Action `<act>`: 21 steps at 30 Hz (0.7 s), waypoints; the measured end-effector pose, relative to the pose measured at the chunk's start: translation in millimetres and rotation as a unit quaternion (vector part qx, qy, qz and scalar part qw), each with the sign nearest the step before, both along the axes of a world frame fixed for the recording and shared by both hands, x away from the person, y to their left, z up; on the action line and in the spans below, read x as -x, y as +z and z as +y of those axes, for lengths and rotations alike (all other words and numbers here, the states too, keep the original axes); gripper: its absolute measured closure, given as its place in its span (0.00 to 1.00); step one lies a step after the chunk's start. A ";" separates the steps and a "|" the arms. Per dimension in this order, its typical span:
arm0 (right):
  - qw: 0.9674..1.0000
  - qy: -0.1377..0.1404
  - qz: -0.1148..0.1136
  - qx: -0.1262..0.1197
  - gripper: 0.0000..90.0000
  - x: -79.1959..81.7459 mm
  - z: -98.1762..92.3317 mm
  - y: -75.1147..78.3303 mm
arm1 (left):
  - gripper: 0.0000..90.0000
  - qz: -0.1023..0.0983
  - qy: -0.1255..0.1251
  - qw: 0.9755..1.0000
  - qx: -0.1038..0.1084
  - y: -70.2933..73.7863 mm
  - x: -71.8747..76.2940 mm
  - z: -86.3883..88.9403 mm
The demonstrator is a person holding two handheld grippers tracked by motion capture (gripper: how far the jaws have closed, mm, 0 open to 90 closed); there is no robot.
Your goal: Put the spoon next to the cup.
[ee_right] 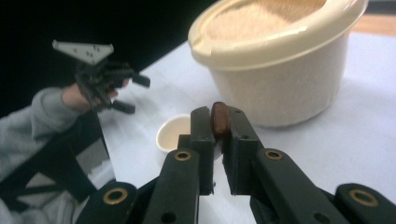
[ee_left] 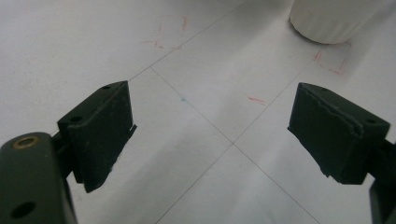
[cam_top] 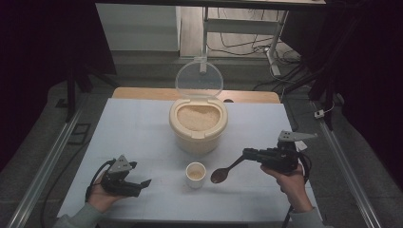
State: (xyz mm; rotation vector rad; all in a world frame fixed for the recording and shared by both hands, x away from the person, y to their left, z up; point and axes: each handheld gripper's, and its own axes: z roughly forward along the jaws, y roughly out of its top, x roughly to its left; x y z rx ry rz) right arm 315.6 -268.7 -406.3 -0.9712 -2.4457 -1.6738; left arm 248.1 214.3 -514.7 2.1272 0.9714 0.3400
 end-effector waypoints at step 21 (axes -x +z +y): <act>0.988 0.105 0.065 0.098 0.92 -18.4 51.9 -14.4 | 0.16 0.000 -0.003 1.000 -0.001 -0.3 -0.3 -0.1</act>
